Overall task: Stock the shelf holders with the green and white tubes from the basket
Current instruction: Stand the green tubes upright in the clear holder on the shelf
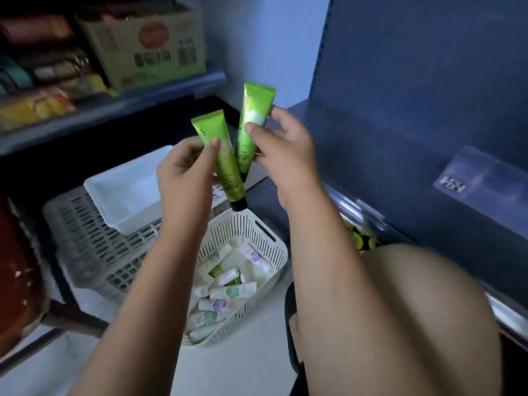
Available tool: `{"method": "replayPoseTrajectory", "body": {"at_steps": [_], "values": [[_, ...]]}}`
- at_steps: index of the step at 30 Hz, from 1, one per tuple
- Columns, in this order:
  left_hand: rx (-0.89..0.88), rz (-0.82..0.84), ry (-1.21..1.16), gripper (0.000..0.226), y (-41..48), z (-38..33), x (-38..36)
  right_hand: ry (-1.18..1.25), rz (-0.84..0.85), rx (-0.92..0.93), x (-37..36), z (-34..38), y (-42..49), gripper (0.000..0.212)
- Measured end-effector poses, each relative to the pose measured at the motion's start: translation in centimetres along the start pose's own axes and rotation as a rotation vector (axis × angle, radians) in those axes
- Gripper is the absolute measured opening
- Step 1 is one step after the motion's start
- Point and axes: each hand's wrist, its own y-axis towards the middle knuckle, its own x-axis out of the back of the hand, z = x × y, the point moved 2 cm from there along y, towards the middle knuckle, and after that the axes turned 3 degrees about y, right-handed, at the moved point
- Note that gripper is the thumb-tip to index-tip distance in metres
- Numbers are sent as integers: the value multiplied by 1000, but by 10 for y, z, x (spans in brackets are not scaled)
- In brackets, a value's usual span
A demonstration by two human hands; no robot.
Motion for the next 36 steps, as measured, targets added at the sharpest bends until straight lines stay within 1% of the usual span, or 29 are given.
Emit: {"method": "replayPoseTrajectory", "body": {"at_steps": [2, 4, 6, 9, 12, 15, 18, 23, 27, 32, 34, 36], "values": [[-53, 52, -28, 13, -2, -30, -27, 46, -25, 71, 22, 42, -5, 27], [-95, 124, -60, 12, -4, -56, -58, 61, -85, 134, 52, 83, -13, 33], [-135, 217, -94, 13, -10, -80, -96, 35, -126, 194, 88, 118, -28, 32], [-180, 376, -128, 13, -31, -109, -160, -70, -183, 282, 147, 161, -56, 28], [-201, 555, -155, 15, -70, -126, -226, -200, -294, 349, 209, 196, -89, 24], [-199, 684, -210, 18, -116, -135, -282, -312, -406, 357, 271, 230, -130, 23], [-191, 811, -244, 16, -161, -145, -328, -386, -531, 345, 327, 256, -177, 25], [-189, 972, -340, 18, -231, -159, -388, -417, -707, 392, 400, 285, -253, 20], [-211, 1025, -427, 18, -279, -169, -425, -442, -805, 433, 438, 294, -294, 20], [-268, 1110, -447, 18, -310, -163, -458, -474, -855, 464, 481, 285, -314, 23], [-266, 1108, -416, 22, -313, -158, -471, -443, -884, 490, 494, 277, -311, 25], [-238, 1102, -412, 19, -311, -152, -486, -400, -899, 511, 505, 269, -305, 22]]}}
